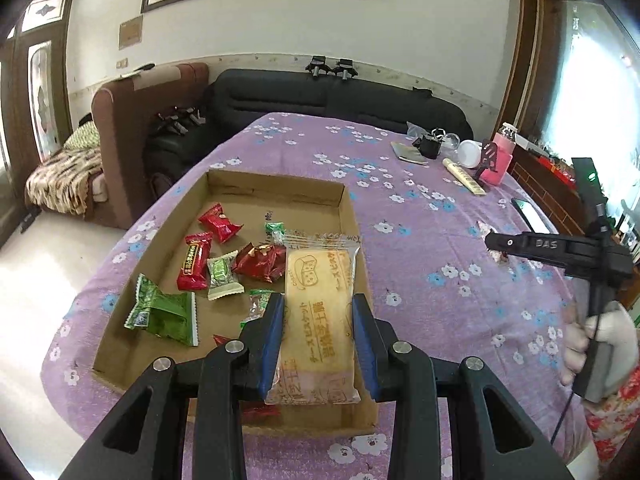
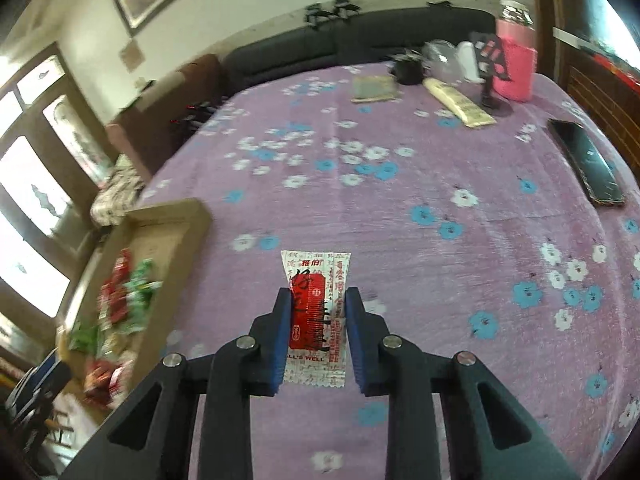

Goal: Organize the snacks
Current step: 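Carry the wafer bar and red-and-white packet over the tray and release both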

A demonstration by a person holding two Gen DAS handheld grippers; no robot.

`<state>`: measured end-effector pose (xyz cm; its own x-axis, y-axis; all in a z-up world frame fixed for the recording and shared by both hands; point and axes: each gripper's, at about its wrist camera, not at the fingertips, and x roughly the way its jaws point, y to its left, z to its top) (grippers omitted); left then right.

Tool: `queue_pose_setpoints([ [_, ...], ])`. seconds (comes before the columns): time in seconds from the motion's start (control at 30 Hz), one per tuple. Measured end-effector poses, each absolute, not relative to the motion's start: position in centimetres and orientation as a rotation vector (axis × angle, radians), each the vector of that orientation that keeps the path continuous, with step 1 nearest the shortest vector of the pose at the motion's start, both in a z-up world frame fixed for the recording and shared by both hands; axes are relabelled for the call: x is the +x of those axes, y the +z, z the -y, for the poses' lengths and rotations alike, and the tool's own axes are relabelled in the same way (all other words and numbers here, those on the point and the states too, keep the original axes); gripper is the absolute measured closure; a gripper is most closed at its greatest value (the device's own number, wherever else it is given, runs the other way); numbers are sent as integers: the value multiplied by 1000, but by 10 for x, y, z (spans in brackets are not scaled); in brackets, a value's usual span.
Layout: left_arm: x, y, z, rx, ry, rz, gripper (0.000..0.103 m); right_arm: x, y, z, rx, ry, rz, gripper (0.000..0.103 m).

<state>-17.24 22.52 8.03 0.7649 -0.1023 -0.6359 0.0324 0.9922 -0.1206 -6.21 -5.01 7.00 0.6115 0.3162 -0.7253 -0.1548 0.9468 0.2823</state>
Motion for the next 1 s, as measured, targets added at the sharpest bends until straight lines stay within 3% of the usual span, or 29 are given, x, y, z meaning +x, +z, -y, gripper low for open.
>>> queue_pose_setpoints([
  [1.0, -177, 76, -292, -214, 31, -686, 68, -100, 104, -67, 35, 547, -836, 78],
])
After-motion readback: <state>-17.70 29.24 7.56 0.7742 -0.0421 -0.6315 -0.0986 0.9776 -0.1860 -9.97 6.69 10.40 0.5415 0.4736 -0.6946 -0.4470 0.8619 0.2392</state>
